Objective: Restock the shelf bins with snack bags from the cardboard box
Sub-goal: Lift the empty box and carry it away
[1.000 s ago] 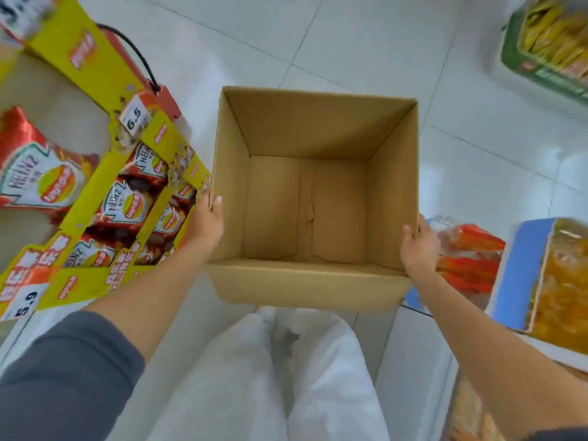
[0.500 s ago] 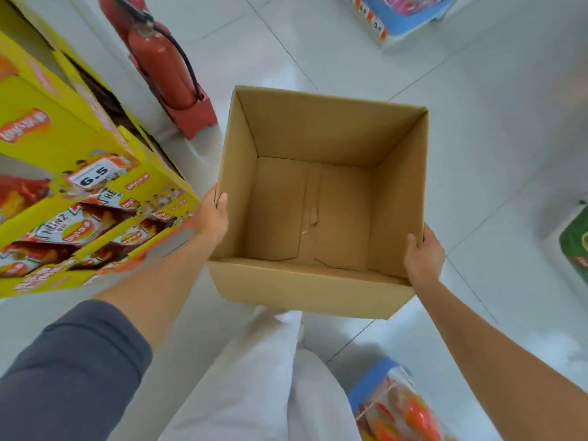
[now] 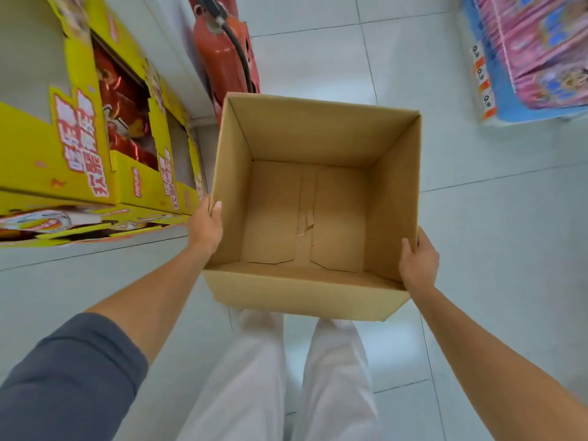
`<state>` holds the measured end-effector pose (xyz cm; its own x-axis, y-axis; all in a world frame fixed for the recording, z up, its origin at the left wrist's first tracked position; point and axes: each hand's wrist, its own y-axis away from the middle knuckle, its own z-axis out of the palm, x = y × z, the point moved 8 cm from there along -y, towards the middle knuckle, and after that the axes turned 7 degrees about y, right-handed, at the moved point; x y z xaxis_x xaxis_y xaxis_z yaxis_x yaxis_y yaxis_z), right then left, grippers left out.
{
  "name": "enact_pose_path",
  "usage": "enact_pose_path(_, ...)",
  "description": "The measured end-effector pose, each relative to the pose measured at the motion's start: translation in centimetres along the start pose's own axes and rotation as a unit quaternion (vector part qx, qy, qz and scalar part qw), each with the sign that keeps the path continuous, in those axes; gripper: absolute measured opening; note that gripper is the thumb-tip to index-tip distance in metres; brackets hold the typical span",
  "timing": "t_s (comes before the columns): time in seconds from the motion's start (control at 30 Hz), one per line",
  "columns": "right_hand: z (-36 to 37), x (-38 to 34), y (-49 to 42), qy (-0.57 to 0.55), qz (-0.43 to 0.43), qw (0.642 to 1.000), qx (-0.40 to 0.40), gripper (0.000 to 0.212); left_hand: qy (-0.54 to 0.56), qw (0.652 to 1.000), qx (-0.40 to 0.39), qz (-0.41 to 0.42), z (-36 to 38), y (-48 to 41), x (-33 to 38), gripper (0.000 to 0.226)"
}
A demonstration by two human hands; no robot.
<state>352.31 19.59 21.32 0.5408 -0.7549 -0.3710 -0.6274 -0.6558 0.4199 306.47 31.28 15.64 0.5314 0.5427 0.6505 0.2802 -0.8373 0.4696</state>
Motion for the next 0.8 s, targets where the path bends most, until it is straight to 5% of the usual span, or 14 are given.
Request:
enact_pose_path(0.37,10.5,-4.2,-15.0,0.057,-0.092,0.991,-0.076,0.037,0.035,0.990,0.097,-0.096,6.0,-6.5,-7.6,0.038)
enact_pose_path(0.8,21.5,-3.0,-19.2,0.083,-0.149,0.982,-0.078,0.038,0.024,0.983,0.155,-0.101,9.3,-10.8,-15.2,0.040)
